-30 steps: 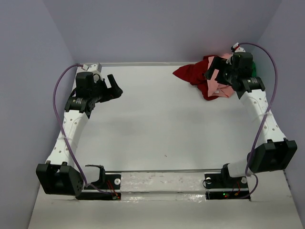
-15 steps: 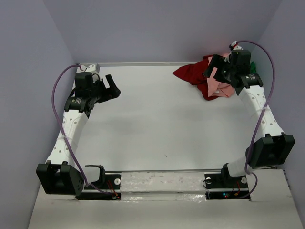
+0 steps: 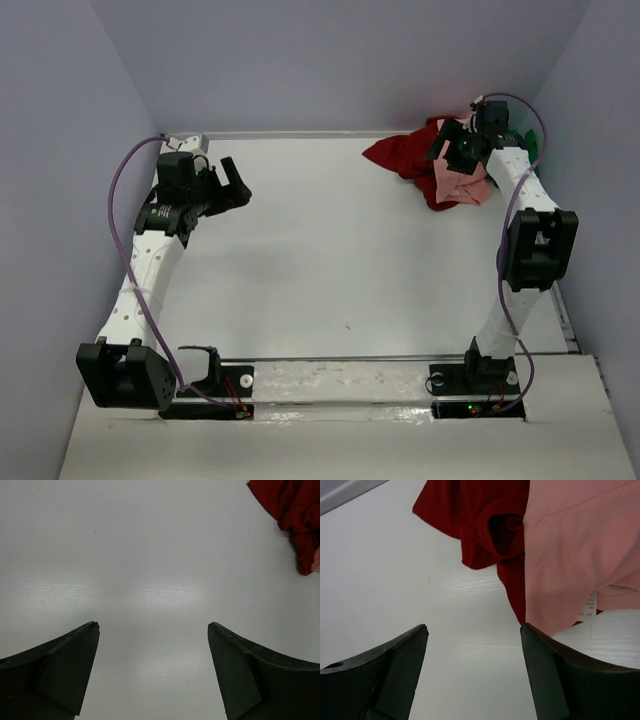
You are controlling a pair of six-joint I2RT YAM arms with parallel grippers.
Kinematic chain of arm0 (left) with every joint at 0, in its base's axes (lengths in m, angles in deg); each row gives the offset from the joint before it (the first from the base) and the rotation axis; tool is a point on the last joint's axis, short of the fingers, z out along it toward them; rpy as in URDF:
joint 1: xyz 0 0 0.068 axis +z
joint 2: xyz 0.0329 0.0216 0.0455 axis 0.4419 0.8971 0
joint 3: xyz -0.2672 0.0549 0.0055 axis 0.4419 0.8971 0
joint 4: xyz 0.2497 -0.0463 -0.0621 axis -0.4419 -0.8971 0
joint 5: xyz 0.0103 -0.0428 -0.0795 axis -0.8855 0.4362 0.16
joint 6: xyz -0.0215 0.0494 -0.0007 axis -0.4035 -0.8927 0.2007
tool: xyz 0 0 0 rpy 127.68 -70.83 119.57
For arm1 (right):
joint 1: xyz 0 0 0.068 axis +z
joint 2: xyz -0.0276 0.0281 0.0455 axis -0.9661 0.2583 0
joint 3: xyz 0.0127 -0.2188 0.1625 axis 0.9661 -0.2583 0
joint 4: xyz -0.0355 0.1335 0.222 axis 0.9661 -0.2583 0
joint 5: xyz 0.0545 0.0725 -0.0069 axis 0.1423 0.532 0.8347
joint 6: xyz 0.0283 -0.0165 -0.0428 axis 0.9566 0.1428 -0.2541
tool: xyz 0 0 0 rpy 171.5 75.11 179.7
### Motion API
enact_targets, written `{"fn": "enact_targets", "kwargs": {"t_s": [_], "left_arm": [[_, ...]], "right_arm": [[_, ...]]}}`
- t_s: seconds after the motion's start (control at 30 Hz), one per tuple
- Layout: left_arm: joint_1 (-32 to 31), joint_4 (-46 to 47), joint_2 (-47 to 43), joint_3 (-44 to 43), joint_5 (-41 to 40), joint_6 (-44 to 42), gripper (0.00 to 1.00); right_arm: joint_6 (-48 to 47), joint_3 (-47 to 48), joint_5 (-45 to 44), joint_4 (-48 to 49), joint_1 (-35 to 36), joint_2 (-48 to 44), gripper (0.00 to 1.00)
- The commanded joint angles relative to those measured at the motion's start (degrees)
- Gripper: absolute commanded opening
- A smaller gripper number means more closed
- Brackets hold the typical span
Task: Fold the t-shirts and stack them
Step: Grab crumpled tshirt from the corner of the board with the right arm
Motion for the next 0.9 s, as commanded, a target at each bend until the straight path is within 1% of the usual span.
{"fn": "enact_targets", "kwargs": {"t_s": [0.0,0.1,0.17,0.2,0.3,0.47,0.53,0.7,0.87], "left_arm": [[-0.7,0.0,-2.7,1.0,-1.2,-1.3,0.99],[-1.8,-0.4,-2.8,0.7,-2.8,-1.4,0.99],[-2.6,-1.1,-2.9,0.6,-4.4,-1.5,0.99],[-3.3,-1.3,-2.9,0.7,-5.0,-1.6,0.99],[-5.8,-1.7,-3.0,0.9,-8.0,-1.7,0.99],[-10.5,-2.5,-3.3,0.7,-14.1,-1.7,0.99],[-12.5,-2.9,-3.3,0.4,-15.0,-1.7,0.99],[-14.2,-2.6,-3.3,0.1,-16.2,-1.7,0.99],[-14.2,-2.8,-2.7,0.0,-16.8,-1.7,0.99]], "right_arm": [[-0.2,9.0,3.1,1.2,-0.8,5.6,0.79],[-0.2,13.8,3.6,0.9,-0.8,10.5,0.78],[-0.2,17.3,4.6,0.9,-0.8,12.9,0.73],[-0.4,18.7,5.2,0.6,-0.8,14.0,0.72],[-0.6,22.6,6.1,-0.5,-0.8,18.0,0.71],[-1.3,24.6,6.1,-0.7,-0.8,21.2,0.7],[-1.4,24.8,6.0,-0.6,-0.8,22.1,0.7],[-1.6,25.6,6.6,-0.5,-0.8,24.3,0.7],[-1.0,27.5,7.4,-0.4,-0.8,26.3,0.69]]}}
